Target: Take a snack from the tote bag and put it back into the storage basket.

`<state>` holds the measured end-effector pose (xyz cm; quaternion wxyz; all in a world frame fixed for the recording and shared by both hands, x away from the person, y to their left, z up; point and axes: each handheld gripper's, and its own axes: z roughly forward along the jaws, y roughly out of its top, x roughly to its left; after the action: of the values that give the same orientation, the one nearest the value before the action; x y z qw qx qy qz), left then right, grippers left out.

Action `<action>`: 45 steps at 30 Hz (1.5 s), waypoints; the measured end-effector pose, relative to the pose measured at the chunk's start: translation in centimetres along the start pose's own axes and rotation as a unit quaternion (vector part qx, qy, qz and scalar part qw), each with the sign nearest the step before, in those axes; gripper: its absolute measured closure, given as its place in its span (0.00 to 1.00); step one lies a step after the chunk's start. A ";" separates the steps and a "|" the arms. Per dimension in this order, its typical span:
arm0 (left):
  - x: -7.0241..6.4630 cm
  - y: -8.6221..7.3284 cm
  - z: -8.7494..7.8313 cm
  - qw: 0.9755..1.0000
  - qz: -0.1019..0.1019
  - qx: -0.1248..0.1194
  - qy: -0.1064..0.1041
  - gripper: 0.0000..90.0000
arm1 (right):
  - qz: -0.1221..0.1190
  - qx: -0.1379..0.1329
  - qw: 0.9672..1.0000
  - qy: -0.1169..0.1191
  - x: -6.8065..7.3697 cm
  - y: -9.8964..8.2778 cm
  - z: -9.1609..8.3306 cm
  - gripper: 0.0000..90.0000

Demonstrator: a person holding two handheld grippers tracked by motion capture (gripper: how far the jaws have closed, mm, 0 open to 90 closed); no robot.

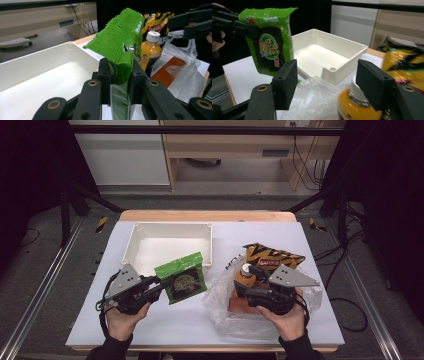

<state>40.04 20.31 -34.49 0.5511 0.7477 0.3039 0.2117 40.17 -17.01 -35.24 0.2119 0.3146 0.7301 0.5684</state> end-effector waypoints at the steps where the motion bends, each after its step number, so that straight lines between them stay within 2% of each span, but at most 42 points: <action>1: 0.2 0.0 0.0 1.000 0.000 -0.001 0.001 0.83 | 0.000 -0.001 1.000 -0.006 -0.2 -0.1 -0.4 0.36; 4: 0.7 0.2 -0.1 1.000 0.000 -0.002 0.005 0.83 | 0.004 0.000 1.000 -0.028 -0.7 -0.3 -1.4 0.33; 6: 0.9 0.3 -0.1 1.000 0.000 -0.003 0.007 0.83 | 0.007 -0.002 0.999 -0.032 -0.8 -0.4 -1.7 0.33; 7: 1.5 0.5 -0.1 1.000 -0.003 -0.001 0.013 0.83 | 0.014 -0.010 0.999 -0.038 -1.2 -0.5 -2.5 0.32; 8: 1.5 0.5 -0.1 1.000 -0.003 -0.001 0.013 0.83 | 0.017 -0.012 0.999 -0.042 -1.3 -0.5 -3.0 0.32; 13: 3.0 1.1 0.1 0.999 -0.006 0.005 0.032 0.83 | 0.021 -0.020 0.997 -0.066 -1.8 -1.3 -4.8 0.29; 17: 3.7 1.4 0.3 0.999 -0.002 0.009 0.042 0.83 | 0.026 -0.018 0.996 -0.087 -2.5 -2.2 -6.0 0.27; 20: 4.8 1.8 0.9 0.998 -0.003 0.015 0.053 0.83 | 0.032 -0.015 0.994 -0.100 -2.9 -2.7 -6.7 0.26; 23: 5.5 2.2 1.2 0.998 0.008 0.021 0.065 0.83 | 0.033 -0.008 0.993 -0.116 -3.3 -3.4 -7.3 0.25; 28: 6.8 2.4 1.5 0.997 0.009 0.027 0.078 0.83 | 0.041 0.003 0.990 -0.132 -3.9 -4.4 -7.8 0.25; 31: 7.5 2.3 1.7 0.996 0.003 0.031 0.084 0.83 | 0.044 0.003 0.990 -0.135 -4.1 -4.5 -7.9 0.25; 39: 10.3 1.5 2.9 0.994 -0.006 0.047 0.103 0.83 | 0.045 0.000 0.988 -0.145 -4.4 -5.0 -8.0 0.24; 40: 10.3 1.5 2.9 0.994 -0.006 0.047 0.103 0.83 | 0.045 0.000 0.988 -0.145 -4.4 -5.0 -8.0 0.24; 41: 10.9 1.3 3.3 0.992 -0.007 0.054 0.110 0.83 | 0.047 0.003 0.988 -0.146 -4.5 -5.1 -8.0 0.24; 42: 10.9 1.3 3.3 0.992 -0.007 0.054 0.110 0.83 | 0.047 0.003 0.988 -0.146 -4.5 -5.1 -8.0 0.24; 45: 12.3 1.1 4.1 0.990 -0.007 0.069 0.123 0.83 | 0.048 0.004 0.988 -0.147 -4.6 -5.3 -8.0 0.24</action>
<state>51.84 25.69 -34.87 0.4583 0.7500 0.3884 0.2767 37.00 -26.63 -38.45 0.2879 0.4304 0.6770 0.5230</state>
